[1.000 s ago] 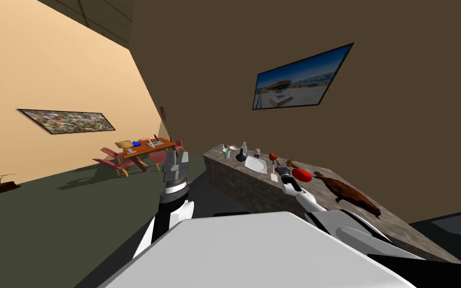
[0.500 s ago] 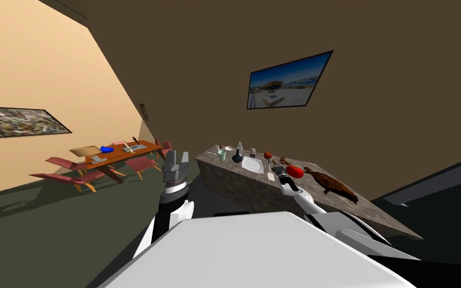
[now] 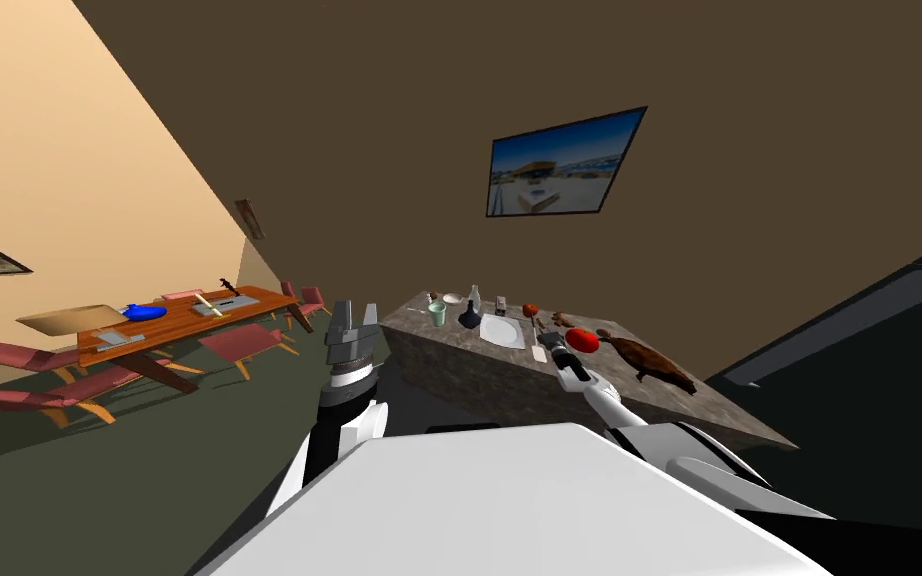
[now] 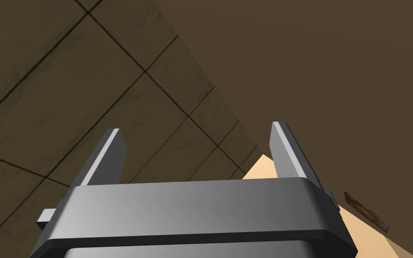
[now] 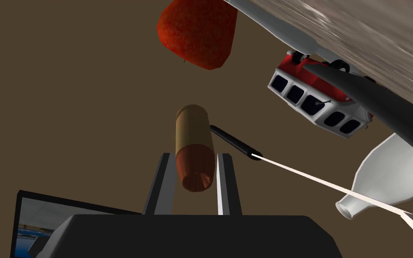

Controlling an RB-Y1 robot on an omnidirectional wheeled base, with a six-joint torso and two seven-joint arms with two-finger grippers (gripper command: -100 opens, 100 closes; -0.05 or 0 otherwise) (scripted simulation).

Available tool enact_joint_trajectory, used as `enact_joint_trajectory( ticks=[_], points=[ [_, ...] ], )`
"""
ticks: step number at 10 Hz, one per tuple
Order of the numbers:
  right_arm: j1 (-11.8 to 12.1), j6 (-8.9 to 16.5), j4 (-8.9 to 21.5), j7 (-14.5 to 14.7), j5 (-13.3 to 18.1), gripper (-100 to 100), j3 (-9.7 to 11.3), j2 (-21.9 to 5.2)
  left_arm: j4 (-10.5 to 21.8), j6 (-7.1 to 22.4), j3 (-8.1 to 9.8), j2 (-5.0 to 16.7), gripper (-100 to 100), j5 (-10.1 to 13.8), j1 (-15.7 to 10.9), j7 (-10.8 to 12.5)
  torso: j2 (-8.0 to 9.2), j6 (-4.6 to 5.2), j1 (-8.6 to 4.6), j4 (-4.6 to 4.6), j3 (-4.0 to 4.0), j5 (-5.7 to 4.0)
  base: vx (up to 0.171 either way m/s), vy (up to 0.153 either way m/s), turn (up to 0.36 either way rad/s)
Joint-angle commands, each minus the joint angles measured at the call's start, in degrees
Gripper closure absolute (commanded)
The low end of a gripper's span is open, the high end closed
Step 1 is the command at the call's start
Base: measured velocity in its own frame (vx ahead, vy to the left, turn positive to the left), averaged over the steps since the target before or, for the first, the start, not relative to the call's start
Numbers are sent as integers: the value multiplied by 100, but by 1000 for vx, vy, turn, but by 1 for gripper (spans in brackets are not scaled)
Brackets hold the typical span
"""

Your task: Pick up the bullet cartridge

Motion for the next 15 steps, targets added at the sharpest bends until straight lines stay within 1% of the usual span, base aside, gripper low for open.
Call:
enact_joint_trajectory(
  ticks=[1,2,3,4,5,6,7,8,9,10,11,12,13,14,15],
  points=[
    [-36,-9,55,-15,160,100,16,-4,0,0,0,0,0,0,0,0,0,0,0,0,0,0,-19,-7,41],
    [-80,-98,28,-287,393,100,58,111,0,0,0,0,0,0,0,0,10,6,-5,2,6,1,100,22,-370],
    [-80,-98,28,-437,562,100,58,111,0,0,1,0,0,0,3,0,-15,25,4,-3,-7,6,146,61,-477],
    [-80,-98,28,-530,742,100,58,111,-1,-1,0,0,0,0,3,0,-32,22,13,-7,-18,8,67,54,-122],
    [-80,-98,28,-530,903,100,58,111,0,0,0,0,0,0,1,0,-21,0,14,-4,-12,4,5,15,63],
    [-125,-187,2,-806,1081,100,100,226,0,0,0,0,0,0,0,0,-5,-3,5,-1,-3,1,91,34,-333],
    [-125,-187,2,-954,1257,100,100,226,0,0,1,0,0,0,2,0,-20,18,11,-3,-10,7,113,51,-457],
    [-125,-187,2,-1045,1432,100,100,226,-1,-1,0,0,0,0,2,0,-25,21,9,-6,-15,8,48,43,-116],
    [-125,-187,2,-1045,1605,100,100,226,0,0,0,0,0,0,0,0,-15,1,7,-4,-9,1,7,20,60],
    [-170,-277,-25,-1330,1778,100,142,341,0,0,0,0,0,0,0,0,-3,-3,2,-1,-2,1,106,60,-344],
    [-170,-277,-25,-1446,1953,100,142,341,0,0,1,0,0,0,2,0,-25,14,18,-5,-13,7,111,99,-456],
    [-170,-277,-25,-1560,2128,100,142,341,-1,0,0,0,0,0,2,0,-29,14,26,-8,-18,10,44,55,-109],
    [-170,-277,-25,-1560,2300,100,142,341,0,0,0,0,0,0,0,0,-16,-1,12,-3,-9,5,9,-2,63],
    [-170,-277,-25,-1560,2390,100,142,341,0,0,0,0,0,0,0,0,-7,-12,-3,-3,-5,-3,-6,-20,40],
    [-214,-366,-52,-1838,2600,100,184,456,0,0,0,1,0,0,0,0,-3,-9,-10,-4,-3,-5,68,59,-305]
  ],
)
